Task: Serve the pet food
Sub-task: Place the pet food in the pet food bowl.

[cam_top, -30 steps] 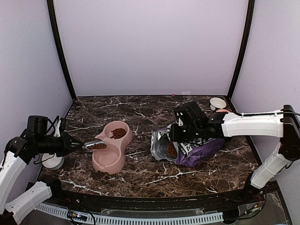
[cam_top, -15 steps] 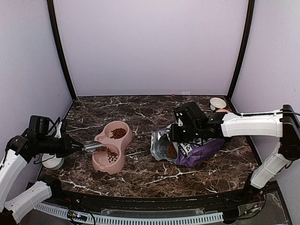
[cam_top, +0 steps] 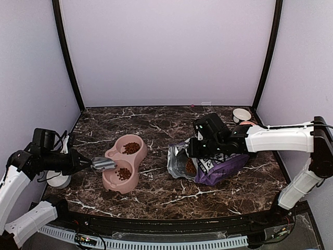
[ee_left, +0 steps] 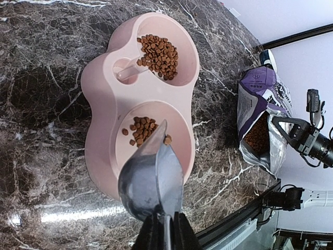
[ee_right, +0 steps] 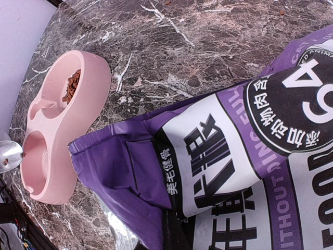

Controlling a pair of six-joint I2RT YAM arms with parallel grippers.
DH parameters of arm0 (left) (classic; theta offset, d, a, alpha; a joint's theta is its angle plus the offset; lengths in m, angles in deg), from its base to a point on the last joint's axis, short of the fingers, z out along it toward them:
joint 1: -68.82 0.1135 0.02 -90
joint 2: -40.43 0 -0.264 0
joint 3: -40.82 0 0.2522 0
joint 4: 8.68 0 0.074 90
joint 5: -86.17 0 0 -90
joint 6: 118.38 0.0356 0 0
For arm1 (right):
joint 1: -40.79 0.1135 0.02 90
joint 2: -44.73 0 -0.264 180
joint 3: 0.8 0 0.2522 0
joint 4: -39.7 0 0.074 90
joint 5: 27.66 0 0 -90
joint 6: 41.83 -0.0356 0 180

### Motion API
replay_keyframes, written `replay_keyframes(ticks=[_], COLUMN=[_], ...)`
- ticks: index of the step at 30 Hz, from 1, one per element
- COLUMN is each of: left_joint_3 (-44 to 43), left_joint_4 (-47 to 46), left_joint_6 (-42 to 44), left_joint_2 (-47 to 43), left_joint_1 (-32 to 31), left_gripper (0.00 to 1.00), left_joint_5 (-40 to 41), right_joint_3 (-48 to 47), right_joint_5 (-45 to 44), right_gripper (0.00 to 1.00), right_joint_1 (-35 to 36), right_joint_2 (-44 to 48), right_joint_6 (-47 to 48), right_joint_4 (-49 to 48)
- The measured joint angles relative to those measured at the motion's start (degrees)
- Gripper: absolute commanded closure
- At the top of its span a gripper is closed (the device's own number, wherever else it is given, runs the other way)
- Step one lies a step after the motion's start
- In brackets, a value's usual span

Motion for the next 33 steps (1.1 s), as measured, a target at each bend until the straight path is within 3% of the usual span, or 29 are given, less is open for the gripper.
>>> replay_keyframes(ticks=[8, 33], left_joint_3=[0.0, -3.9], left_joint_4=[0.0, 3.5], left_joint_6=[0.1, -1.6], left_joint_2=[1.6, 8.0], left_joint_1=[-0.9, -11.9], left_gripper=[1.00, 1.00], left_joint_5=[1.1, 12.6], right_joint_3=[0.0, 0.5], right_joint_5=[0.0, 0.0], right_gripper=[1.00, 1.00], right_joint_1=[0.0, 0.0], right_joint_2=[0.0, 0.0], right_joint_6=[-0.2, -0.2], right_joint_4=[0.0, -0.8])
